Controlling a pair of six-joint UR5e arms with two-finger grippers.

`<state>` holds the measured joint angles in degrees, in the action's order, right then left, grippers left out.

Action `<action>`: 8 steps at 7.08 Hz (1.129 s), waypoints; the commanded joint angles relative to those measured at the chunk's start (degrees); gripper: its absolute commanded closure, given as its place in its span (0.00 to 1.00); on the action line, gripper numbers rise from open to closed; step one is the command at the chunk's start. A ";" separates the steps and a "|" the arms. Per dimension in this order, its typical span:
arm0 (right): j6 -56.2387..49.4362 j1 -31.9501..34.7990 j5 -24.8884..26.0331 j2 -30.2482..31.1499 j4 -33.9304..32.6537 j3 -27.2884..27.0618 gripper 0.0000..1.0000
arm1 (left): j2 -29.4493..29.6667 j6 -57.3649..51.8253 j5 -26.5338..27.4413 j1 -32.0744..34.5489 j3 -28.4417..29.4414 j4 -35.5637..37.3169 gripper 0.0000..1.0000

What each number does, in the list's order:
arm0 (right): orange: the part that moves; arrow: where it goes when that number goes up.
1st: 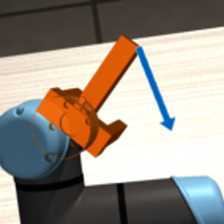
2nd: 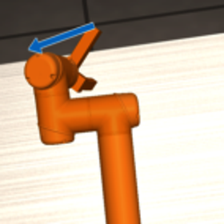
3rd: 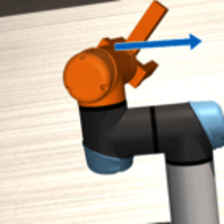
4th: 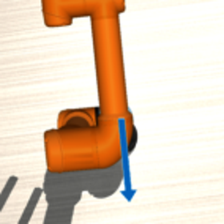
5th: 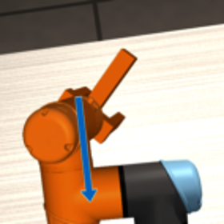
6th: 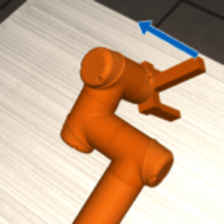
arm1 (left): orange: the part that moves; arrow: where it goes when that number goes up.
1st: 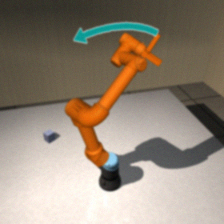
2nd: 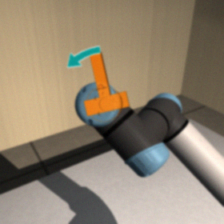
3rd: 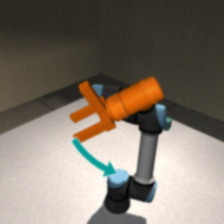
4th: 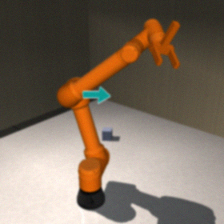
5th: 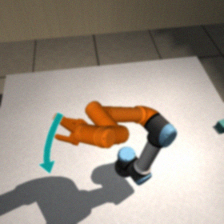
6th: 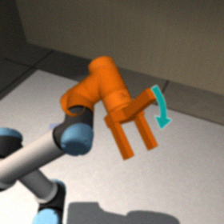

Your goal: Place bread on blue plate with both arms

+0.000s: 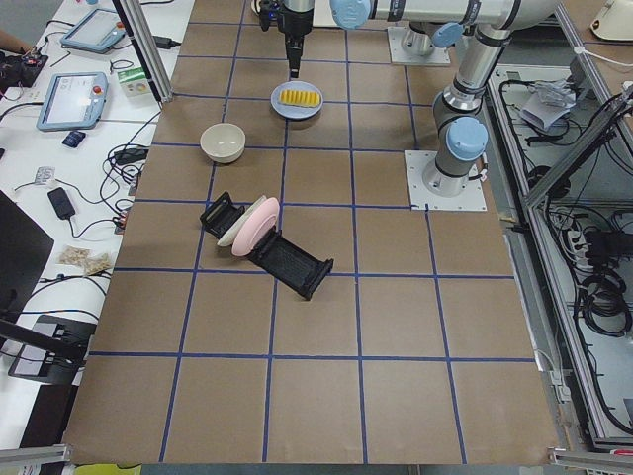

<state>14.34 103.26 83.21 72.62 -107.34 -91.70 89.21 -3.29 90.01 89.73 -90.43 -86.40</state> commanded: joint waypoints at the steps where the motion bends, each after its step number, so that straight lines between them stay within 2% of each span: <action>1: -2.38 -8.65 6.58 7.68 5.55 -0.06 0.00 | -0.09 0.04 0.08 0.01 0.08 0.00 0.00; 2: -2.65 -11.13 6.70 9.54 6.44 -0.23 0.00 | -0.26 0.04 0.17 0.01 -0.01 0.00 0.00; 3: -2.56 -12.02 7.05 10.77 11.14 0.90 0.00 | -0.17 0.04 0.08 0.01 -0.01 0.00 0.00; 5: -2.91 -12.47 6.53 14.82 12.15 2.31 0.00 | -0.17 0.04 0.17 0.01 -0.10 0.00 0.00; 8: -3.61 -12.47 5.74 15.88 14.00 2.32 0.00 | -0.17 0.04 0.17 0.01 -0.01 0.00 0.00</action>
<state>11.26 90.82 89.44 88.17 -93.72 -89.41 88.97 -3.25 90.17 89.74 -90.48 -86.40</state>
